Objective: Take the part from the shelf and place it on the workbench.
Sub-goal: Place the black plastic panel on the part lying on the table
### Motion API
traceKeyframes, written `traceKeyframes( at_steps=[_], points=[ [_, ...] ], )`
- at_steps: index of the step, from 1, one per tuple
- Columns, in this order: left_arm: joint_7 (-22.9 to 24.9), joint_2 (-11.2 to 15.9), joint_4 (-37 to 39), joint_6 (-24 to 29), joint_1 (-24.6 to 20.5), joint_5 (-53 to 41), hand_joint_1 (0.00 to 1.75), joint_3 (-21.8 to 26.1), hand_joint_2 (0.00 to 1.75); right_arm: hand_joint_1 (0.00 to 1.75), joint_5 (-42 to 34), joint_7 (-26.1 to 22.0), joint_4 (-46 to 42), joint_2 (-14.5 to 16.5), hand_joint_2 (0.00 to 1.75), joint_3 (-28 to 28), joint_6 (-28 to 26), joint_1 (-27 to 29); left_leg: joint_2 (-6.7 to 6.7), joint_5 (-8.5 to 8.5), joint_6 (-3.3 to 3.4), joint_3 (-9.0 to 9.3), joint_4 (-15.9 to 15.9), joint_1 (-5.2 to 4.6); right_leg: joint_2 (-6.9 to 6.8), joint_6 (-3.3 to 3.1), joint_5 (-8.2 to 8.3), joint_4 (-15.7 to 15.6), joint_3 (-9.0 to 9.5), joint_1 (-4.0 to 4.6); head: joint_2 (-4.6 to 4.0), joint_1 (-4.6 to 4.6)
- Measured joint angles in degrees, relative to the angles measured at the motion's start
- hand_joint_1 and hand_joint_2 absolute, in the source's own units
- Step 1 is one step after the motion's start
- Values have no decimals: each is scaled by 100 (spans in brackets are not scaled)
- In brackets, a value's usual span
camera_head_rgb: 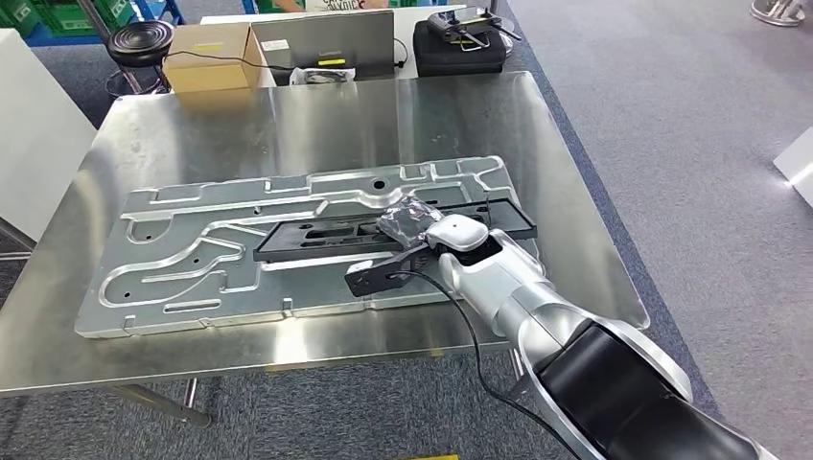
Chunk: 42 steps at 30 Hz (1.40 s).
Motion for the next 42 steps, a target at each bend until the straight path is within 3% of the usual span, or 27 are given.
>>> traceKeyframes(
  at_steps=[4,6,8,9,10,11,13,15,19,21,23,24,25,26,27,29,31,33,35,38,39,40,42],
  points=[
    [-51,-6,1,-14,-11,-8,0,-16,175,0,30,69,56,-17,0,2,-109,40,10,6,150,47,-77,0,2,123,-74,79,-12,-10,0,1],
    [-66,-11,1,-19,-14,-8,0,-30,175,0,45,80,80,-35,0,8,-183,88,23,27,206,50,-101,10,-18,169,-384,592,-241,-20,0,2],
    [-69,-13,1,-18,-7,-12,0,-43,175,0,51,79,101,-55,0,17,-256,143,30,30,227,36,-99,4,-26,187,-736,1356,-609,-23,0,2],
    [-69,-13,1,-18,-2,-15,0,-46,175,0,51,77,109,-63,0,23,-284,164,31,30,229,33,-98,2,-30,187,-790,1585,-723,-23,0,2],
    [-69,-14,1,-18,1,-17,0,-49,175,0,51,76,114,-69,0,29,-299,176,31,30,229,32,-96,0,-34,182,-733,1604,-733,-23,0,2],
    [-69,-15,2,-18,4,-18,0,-51,175,0,51,74,118,-72,0,34,-308,182,31,31,227,36,-94,-1,-39,168,-583,1407,-634,-23,0,2],
    [-69,-23,2,-18,4,-21,0,-57,175,0,51,71,124,-72,0,38,-315,187,28,31,213,42,-86,-10,-45,124,-218,604,-226,-15,0,2],
    [-69,-31,2,-18,4,-23,0,-61,175,0,51,66,126,-69,0,42,-318,187,22,37,164,33,-75,-27,-46,82,-49,64,32,5,0,2],
    [-69,-34,2,-17,5,-24,0,-63,175,0,51,54,128,-59,0,51,-322,191,18,3,23,11,-32,-15,-51,-34,17,-72,79,9,0,2],
    [-69,-36,2,-16,7,-25,0,-64,175,0,51,50,129,-50,0,52,-320,200,19,-270,-37,-166,386,2,-65,-92,58,-119,89,-15,0,1],
    [-70,-39,2,-11,15,-34,0,-66,175,0,51,49,133,-44,0,54,-325,230,19,-644,-86,-495,1138,16,-68,-111,69,-120,67,-10,0,-1],
    [-77,-39,2,2,24,-51,0,-72,131,0,51,49,137,-44,0,54,-342,248,20,-738,-104,-612,1418,24,-68,-113,70,-116,59,-7,0,0],
    [-93,-39,2,19,35,-71,0,-80,87,0,51,46,140,-44,0,55,-376,263,20,-726,-115,-633,1503,29,-66,-113,71,-108,54,-7,0,0],
    [-116,-38,2,37,44,-95,0,-89,44,0,50,41,142,-44,0,55,-428,274,21,-615,-118,-545,1365,34,-62,-109,70,-96,52,-9,0,0],
    [-144,-36,2,56,47,-114,0,-97,0,0,47,33,143,-45,0,55,-498,280,22,-436,-114,-355,1027,39,-57,-100,66,-81,52,-12,0,0],
    [-186,-33,2,79,36,-130,0,-104,0,0,35,15,141,-48,0,55,-675,283,21,-181,-71,46,269,32,-45,-59,50,-43,42,0,0,0],
    [-210,-32,2,94,27,-135,0,-110,0,0,13,-33,133,-51,0,54,-929,288,12,-134,7,192,-50,7,-36,8,52,-21,13,18,0,1],
    [-222,-33,2,102,30,-141,0,-115,0,0,-48,-139,91,-54,0,46,-1263,297,9,-106,91,173,-68,1,-35,77,63,-17,-16,14,0,1],
    [-224,-35,2,101,30,-149,0,-128,0,0,-183,-333,6,-56,0,-1,-1634,302,17,-68,167,163,-97,17,-41,131,-59,150,-101,2,0,1],
    [-223,-36,2,100,26,-176,0,-158,0,0,-644,-939,-269,-96,0,-222,-2242,403,22,-53,225,144,-109,19,-47,179,-577,1154,-576,-17,0,2],
    [-222,-36,2,100,28,-180,0,-166,0,0,-855,-1177,-434,-131,0,-334,-2394,492,20,-55,230,142,-108,16,-47,188,-678,1468,-731,-21,0,2],
    [-220,-35,2,100,29,-180,0,-171,0,0,-1053,-1375,-613,-173,0,-445,-2495,594,14,-58,231,144,-106,16,-48,192,-686,1623,-814,-22,0,2],
    [-211,-35,2,100,33,-161,0,-179,0,0,-1482,-1690,-1117,-290,0,-685,-2587,841,-2,-72,224,158,-99,12,-49,169,-386,1259,-664,-21,0,2]
  ],
)
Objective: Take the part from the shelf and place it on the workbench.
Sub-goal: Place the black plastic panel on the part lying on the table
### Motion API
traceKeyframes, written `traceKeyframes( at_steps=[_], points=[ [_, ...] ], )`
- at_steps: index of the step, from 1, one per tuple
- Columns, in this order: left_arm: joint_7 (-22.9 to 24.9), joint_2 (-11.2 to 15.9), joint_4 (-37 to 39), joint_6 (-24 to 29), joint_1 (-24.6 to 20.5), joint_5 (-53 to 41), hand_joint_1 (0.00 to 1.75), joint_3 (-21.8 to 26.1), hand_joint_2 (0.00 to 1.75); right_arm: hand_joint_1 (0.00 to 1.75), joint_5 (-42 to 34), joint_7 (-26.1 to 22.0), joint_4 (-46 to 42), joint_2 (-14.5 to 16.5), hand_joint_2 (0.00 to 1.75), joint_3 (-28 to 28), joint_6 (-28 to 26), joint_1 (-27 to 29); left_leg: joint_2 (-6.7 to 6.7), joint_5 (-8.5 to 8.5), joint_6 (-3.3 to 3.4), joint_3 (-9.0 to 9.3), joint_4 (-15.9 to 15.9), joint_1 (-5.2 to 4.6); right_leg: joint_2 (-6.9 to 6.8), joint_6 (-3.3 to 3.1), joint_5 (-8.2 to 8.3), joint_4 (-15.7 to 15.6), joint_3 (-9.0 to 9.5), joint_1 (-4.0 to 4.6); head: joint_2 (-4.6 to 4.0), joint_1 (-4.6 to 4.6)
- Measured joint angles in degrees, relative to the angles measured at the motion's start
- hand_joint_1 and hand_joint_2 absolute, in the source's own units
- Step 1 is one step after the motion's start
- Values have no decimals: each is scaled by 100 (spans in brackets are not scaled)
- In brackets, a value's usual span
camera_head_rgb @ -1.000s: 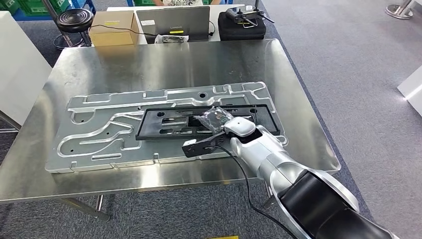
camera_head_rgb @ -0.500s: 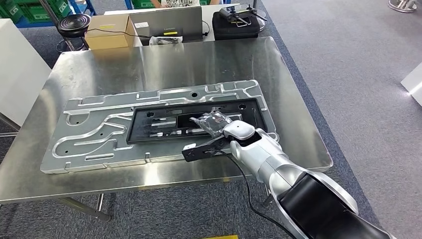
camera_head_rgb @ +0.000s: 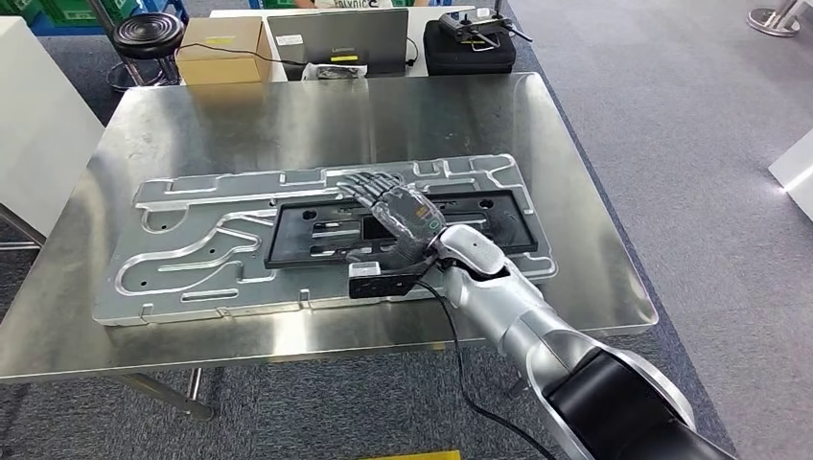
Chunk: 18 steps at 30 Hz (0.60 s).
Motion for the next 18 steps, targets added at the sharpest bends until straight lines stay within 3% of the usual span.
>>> traceKeyframes(
  at_steps=[2,3,4,8,10,12,13,14,15,18],
  points=[
    [21,-5,1,3,5,41,0,-1,0,0,-561,-281,-717,-183,0,-292,-32,266,-13,-26,-26,18,8,-14,-5,-57,372,-825,376,22,0,0],
    [36,-8,1,8,7,64,0,-1,0,0,-843,-395,-1094,-280,0,-447,-50,395,-16,-37,-46,20,12,-23,-7,-80,458,-1093,498,37,0,0],
    [50,-11,2,15,9,93,0,0,0,0,-1079,-484,-1421,-367,0,-583,-78,537,-18,-46,-69,19,15,-30,-8,-99,488,-1253,569,52,0,0],
    [79,-19,2,43,28,272,0,76,0,0,-1685,-765,-2863,-861,0,-1223,-433,1268,-25,-109,-166,19,42,-26,-25,-183,480,-1324,613,43,0,-1],
    [73,-28,3,48,47,367,0,144,0,0,-1726,-835,-3595,-1094,0,-1639,-622,1729,-10,-371,-208,-136,446,-19,-44,-236,486,-1368,657,7,0,-2],
    [61,-37,4,48,63,424,0,209,0,0,-1702,-888,-4208,-1298,0,-2044,-657,2201,2,-735,-241,-476,1219,-9,-59,-263,470,-1368,672,14,0,-2],
    [56,-38,4,48,76,435,0,237,0,0,-1690,-906,-4454,-1380,0,-2220,-639,2395,4,-833,-253,-625,1527,-5,-60,-267,463,-1362,673,18,0,-2],
    [51,-38,4,48,87,443,0,260,0,0,-1674,-918,-4659,-1440,0,-2373,-619,2539,5,-826,-256,-691,1652,-5,-52,-265,456,-1355,672,21,0,-2],
    [47,-39,4,47,95,445,0,274,0,0,-1655,-924,-4818,-1478,0,-2495,-603,2638,5,-708,-249,-648,1548,-4,-34,-258,448,-1345,675,21,0,-2],
    [39,-39,4,46,74,449,0,291,0,0,-1564,-922,-5127,-1534,0,-2695,-638,2769,6,-189,-165,-121,449,-23,17,-212,423,-1323,701,26,0,-2]
  ],
)
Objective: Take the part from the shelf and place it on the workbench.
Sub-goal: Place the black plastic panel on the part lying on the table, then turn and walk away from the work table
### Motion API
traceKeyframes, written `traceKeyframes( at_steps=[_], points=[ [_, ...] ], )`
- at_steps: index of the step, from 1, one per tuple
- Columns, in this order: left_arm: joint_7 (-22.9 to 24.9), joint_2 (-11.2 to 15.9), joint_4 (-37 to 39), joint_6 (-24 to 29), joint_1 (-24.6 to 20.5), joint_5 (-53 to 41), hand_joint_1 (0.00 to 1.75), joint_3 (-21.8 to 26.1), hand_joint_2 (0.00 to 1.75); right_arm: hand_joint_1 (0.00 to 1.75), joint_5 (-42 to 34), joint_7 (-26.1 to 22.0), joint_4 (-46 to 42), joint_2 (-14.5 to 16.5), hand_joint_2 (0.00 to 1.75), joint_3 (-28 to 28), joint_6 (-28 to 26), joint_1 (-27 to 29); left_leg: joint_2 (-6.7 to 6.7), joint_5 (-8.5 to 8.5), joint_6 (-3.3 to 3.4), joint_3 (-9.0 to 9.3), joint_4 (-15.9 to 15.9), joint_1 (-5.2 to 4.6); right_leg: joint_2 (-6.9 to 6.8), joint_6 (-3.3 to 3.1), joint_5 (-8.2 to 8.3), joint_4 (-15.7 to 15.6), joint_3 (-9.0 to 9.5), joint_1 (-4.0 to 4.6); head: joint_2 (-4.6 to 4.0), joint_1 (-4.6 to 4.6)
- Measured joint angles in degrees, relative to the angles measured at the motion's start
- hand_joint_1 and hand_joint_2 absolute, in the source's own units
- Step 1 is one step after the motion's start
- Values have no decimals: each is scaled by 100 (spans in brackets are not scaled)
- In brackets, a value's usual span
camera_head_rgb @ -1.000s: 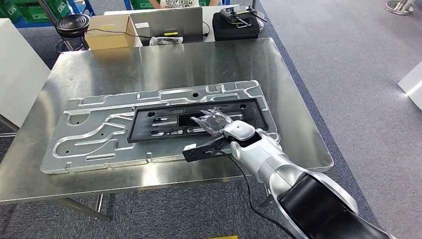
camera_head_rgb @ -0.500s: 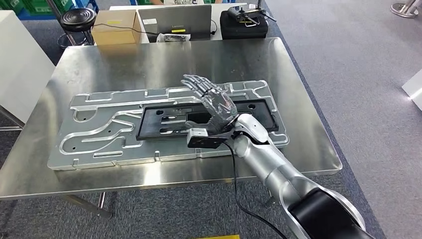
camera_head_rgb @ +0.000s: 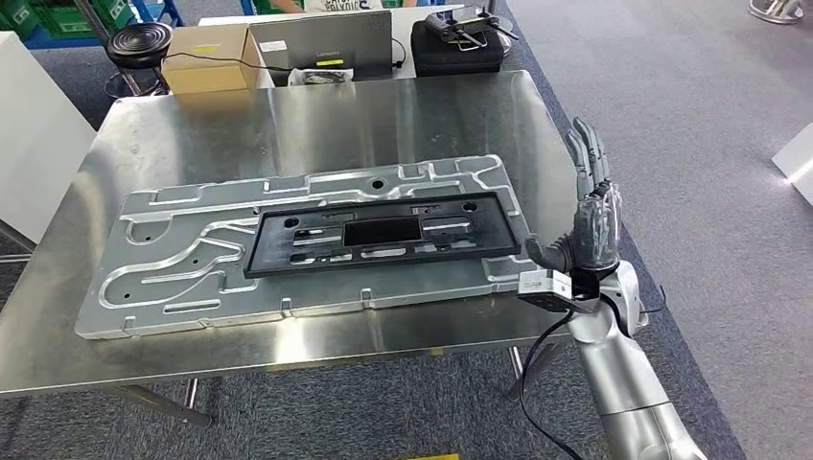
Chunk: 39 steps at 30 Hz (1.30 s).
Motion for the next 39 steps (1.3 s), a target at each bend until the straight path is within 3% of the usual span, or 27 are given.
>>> traceKeyframes(
  at_steps=[2,6,8,10,11,12,13,15,17,19,21,23,25,26,27,28,31,32,36,37,39],
  points=[
    [-9,-3,0,1,-27,26,0,22,0,0,84,40,-192,-85,0,-139,-156,133,-9,93,65,209,-417,-37,6,64,-5,-1,4,3,0,1],
    [-112,-18,0,-3,15,152,0,117,0,0,-128,65,-1091,-487,0,-979,-590,1031,-84,118,191,254,-496,-26,-42,225,-109,60,30,-9,0,2],
    [-188,-32,0,-13,61,216,0,168,0,0,-495,-14,-1740,-591,0,-1817,-537,1735,-107,135,252,270,-538,-8,-39,290,-433,528,-161,-26,0,2],
    [-242,-41,0,-18,104,244,0,224,0,0,-765,-43,-2320,-527,0,-2653,-286,2463,-115,133,277,265,-536,-17,-36,335,-836,1309,-547,-38,0,2],
    [-257,-49,0,-19,120,244,0,246,0,0,-798,-45,-2536,-440,0,-2980,-156,2788,-109,130,278,263,-531,-22,-36,349,-924,1570,-680,-45,0,2],
    [-267,-56,0,-18,129,244,0,260,0,0,-782,-46,-2706,-340,0,-3243,-64,3064,-99,125,274,261,-527,-26,-38,356,-899,1626,-713,-53,0,2],
    [-272,-65,0,-17,128,242,0,267,0,0,-748,-47,-2848,-243,0,-3445,-25,3275,-86,118,265,259,-519,-27,-40,356,-761,1438,-619,-60,0,2],
    [-279,-85,0,-15,111,239,0,272,0,0,-665,-47,-3029,-117,0,-3674,-48,3541,-54,99,237,256,-491,-32,-43,332,-385,622,-187,-68,0,2],
    [-286,-101,0,-16,92,230,0,272,0,0,-550,-47,-3109,-6,0,-3840,53,3672,-33,83,189,257,-463,-48,-39,265,-162,62,107,-43,0,2],
    [-290,-110,0,-18,78,211,0,271,0,0,-347,-47,-3053,187,0,-4036,370,3727,-28,95,127,258,-465,-52,-36,185,-106,-1,126,-12,0,2],
    [-289,-110,0,-19,74,188,0,270,0,0,-84,-47,-2830,439,0,-4261,707,3742,-23,48,65,233,-416,-48,-52,101,-50,-30,103,-35,0,2],
    [-289,-110,0,-21,75,169,0,270,0,0,130,-47,-2490,679,0,-4492,909,3741,-13,-290,15,93,-34,-43,-75,26,23,-69,50,-64,0,2],
    [-288,-111,0,-23,79,149,0,271,0,0,326,-47,-2091,872,0,-4759,1005,3727,-7,-792,-19,-158,708,-31,-93,-2,84,-63,-42,-55,0,1],
    [-283,-111,0,-27,83,140,0,272,0,0,444,-47,-1865,939,0,-4910,1048,3706,-7,-953,-28,-236,1012,-27,-100,-3,117,-55,-95,-49,0,1],
    [-276,-110,0,-32,87,133,0,272,0,0,573,-47,-1631,986,0,-5064,1097,3673,-7,-1003,-29,-220,1129,-27,-104,0,149,-43,-148,-45,0,0],
    [-267,-109,0,-38,88,128,0,273,0,0,716,-47,-1375,1017,0,-5230,1152,3632,-7,-942,-21,-84,1004,-27,-105,7,180,-28,-198,-42,0,0],
    [-243,-102,-1,-46,75,122,0,273,0,0,1126,-47,-517,1064,0,-5784,1246,3497,-7,-551,53,724,-244,-47,-109,59,274,20,-306,-35,0,1],
    [-239,-101,-1,-50,68,125,0,273,0,0,1223,-47,-256,1068,0,-5950,1237,3457,-8,-475,81,881,-526,-62,-113,92,309,24,-317,-33,0,1],
    [-229,-107,0,-59,73,136,0,287,0,0,1699,-18,1081,1023,0,-6506,913,3192,11,-290,203,862,-668,-90,-93,233,432,-38,-318,-50,0,2],
    [-229,-111,0,-59,70,136,0,295,0,0,1880,27,1511,993,0,-6655,792,3113,23,-215,243,816,-695,-79,-81,261,325,23,-352,-53,0,3],
    [-231,-118,0,-60,64,131,0,310,0,0,2284,284,2387,933,0,-6936,561,2990,41,-66,299,679,-729,-61,-64,310,-203,500,-511,-72,0,4]
  ],
)
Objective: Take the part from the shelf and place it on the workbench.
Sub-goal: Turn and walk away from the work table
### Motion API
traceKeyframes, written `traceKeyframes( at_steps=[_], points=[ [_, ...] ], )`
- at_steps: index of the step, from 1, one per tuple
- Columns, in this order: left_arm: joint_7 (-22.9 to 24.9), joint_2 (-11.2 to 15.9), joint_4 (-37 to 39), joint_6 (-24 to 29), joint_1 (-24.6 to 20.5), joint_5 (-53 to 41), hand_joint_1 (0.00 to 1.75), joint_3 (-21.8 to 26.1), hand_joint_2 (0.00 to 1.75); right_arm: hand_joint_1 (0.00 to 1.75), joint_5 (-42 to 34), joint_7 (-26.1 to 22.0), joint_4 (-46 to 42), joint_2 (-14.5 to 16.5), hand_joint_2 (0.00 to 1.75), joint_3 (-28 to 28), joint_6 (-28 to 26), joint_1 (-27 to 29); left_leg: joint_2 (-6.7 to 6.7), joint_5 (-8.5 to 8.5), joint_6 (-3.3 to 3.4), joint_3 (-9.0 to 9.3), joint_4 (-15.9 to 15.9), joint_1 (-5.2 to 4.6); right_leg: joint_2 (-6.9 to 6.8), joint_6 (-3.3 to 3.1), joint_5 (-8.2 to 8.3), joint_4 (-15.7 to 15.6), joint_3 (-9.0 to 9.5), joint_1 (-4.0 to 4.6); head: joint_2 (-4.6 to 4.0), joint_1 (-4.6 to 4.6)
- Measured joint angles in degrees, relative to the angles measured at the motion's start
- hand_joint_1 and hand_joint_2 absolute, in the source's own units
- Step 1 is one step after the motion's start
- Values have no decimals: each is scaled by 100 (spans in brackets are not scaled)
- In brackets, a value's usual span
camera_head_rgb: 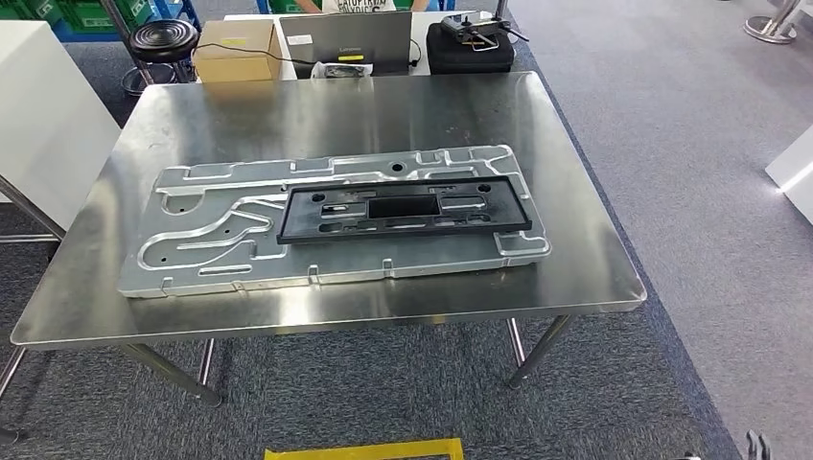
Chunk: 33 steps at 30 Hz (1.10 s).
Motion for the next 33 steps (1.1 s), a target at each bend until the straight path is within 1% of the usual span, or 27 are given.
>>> traceKeyframes(
  at_steps=[1,2,3,4,5,6,8,9,10,12,13,14,16,17,18,19,20,22,23,24,25,27,28,29,30,32,33],
  points=[
    [-4,0,0,-3,12,-7,0,6,0,0,182,203,437,-20,0,-98,-88,-61,3,55,11,-76,2,-4,2,22,-299,369,-93,-3,0,0],
    [-10,0,0,-11,28,-19,0,10,0,0,361,460,905,-38,0,-178,-152,-126,11,108,8,-152,12,-8,3,41,-504,726,-160,-6,0,0],
    [-19,-1,0,-25,43,-41,0,12,0,0,527,748,1355,-48,0,-226,-184,-189,20,155,0,-228,32,-11,3,53,-572,957,-156,-9,0,0],
    [-28,-1,0,-40,53,-63,0,13,0,0,688,1038,1789,-51,0,-255,-195,-239,28,196,-13,-309,62,-12,2,57,-520,996,-54,-14,0,-1],
    [-34,-3,0,-55,59,-86,0,12,0,0,817,1283,2158,-54,0,-271,-195,-280,31,230,-28,-388,100,-11,2,53,-393,822,155,-23,0,-1],
    [-39,-5,0,-66,60,-108,0,11,0,0,917,1461,2466,-53,0,-275,-195,-314,32,256,-47,-460,148,-11,3,43,-270,464,456,-31,0,-1],
    [-43,-10,0,-73,60,-128,0,10,0,0,1004,1598,2907,-55,0,-275,-199,-389,36,296,-100,-568,233,-22,16,-10,-231,-298,994,-18,0,-2],
    [-46,-11,0,-73,57,-133,0,10,0,0,1019,1623,3080,-57,0,-275,-202,-424,38,317,-131,-594,263,-27,23,-49,-266,-518,1128,-1,0,-3],
    [-50,-11,0,-73,55,-135,0,10,0,0,1028,1644,3224,-59,0,-275,-204,-451,40,344,-165,-607,274,-29,28,-91,-296,-599,1159,21,0,-4],
    [-56,-8,0,-73,66,-136,0,10,0,0,1045,1672,3456,-64,0,-276,-198,-482,36,370,-239,-629,292,-21,19,-184,-226,-612,1102,20,0,-5],
    [-57,-5,0,-74,75,-137,0,10,0,0,1070,1692,3546,-66,0,-277,-178,-500,31,277,-270,-669,363,-12,10,-235,-176,-619,1056,13,0,-4],
    [-58,-2,0,-77,84,-139,0,10,0,0,1106,1712,3628,-66,0,-277,-145,-518,25,86,-298,-738,531,-5,1,-280,-116,-630,999,4,0,-4],
    [-65,-1,0,-87,84,-161,0,10,0,0,1213,1770,3778,-53,0,-277,-44,-547,19,-491,-334,-940,1179,9,-14,-330,-6,-628,853,14,0,-4],
    [-69,-3,0,-93,82,-180,0,9,0,0,1269,1804,3847,-39,0,-275,9,-553,18,-714,-349,-1027,1551,13,-19,-334,50,-623,777,22,0,-4],
    [-72,-4,0,-97,81,-208,0,5,0,0,1318,1847,3916,-18,0,-273,63,-560,19,-815,-360,-1058,1832,17,-24,-333,106,-616,699,29,0,-4],
    [-72,-4,0,-99,81,-246,0,-2,0,0,1351,1899,3981,8,0,-271,114,-566,19,-780,-363,-998,1939,19,-26,-328,162,-605,619,34,0,-4],
    [-69,-4,0,-99,80,-286,0,-15,0,0,1352,1949,4038,34,0,-269,158,-571,19,-637,-356,-830,1824,21,-27,-319,214,-590,541,39,0,-4],
    [-48,-7,0,-98,72,-399,0,-65,0,0,1260,2027,4126,90,0,-277,232,-583,17,-361,-305,-222,1056,17,-26,-291,301,-544,412,49,0,-4],
    [-34,-9,0,-94,64,-455,0,-96,0,0,1189,2051,4156,115,0,-291,265,-588,17,-333,-271,86,598,6,-27,-269,336,-519,369,57,0,-4],
    [-21,-17,0,-88,57,-510,0,-131,0,0,1117,2073,4182,136,0,-315,308,-593,16,-352,-239,294,267,-10,-31,-241,375,-503,347,61,0,-4],
    [-12,-27,1,-82,51,-553,0,-164,0,0,1061,2091,4204,151,0,-345,348,-597,16,-387,-209,394,84,-29,-36,-208,415,-497,334,60,0,-4],
    [2,-62,3,-73,49,-604,0,-220,0,0,988,2126,4242,161,0,-408,412,-597,25,-334,-134,352,26,-35,-40,-133,491,-500,319,46,0,-4],
    [8,-80,5,-72,47,-614,0,-235,0,0,972,2138,4254,162,0,-435,425,-595,36,-278,-80,304,19,-27,-31,-102,432,-457,286,38,0,-5],
    [14,-95,7,-71,45,-618,0,-244,0,0,961,2148,4265,163,0,-455,432,-591,49,-210,-29,242,5,-14,-19,-76,269,-334,232,33,0,-4],
    [17,-108,9,-71,43,-619,0,-252,0,0,958,2153,4275,163,0,-471,437,-588,61,-141,10,168,-5,-4,-6,-56,19,-117,154,24,0,-4],
    [20,-118,9,-68,47,-622,0,-275,0,0,954,2156,4289,164,0,-498,447,-587,69,-15,38,-10,7,-12,5,-18,-556,599,-33,12,0,-4],
    [21,-122,9,-67,50,-623,0,-286,0,0,954,2157,4294,164,0,-513,456,-588,70,46,35,-102,22,-14,6,0,-692,927,-82,8,0,-4]
  ],
)
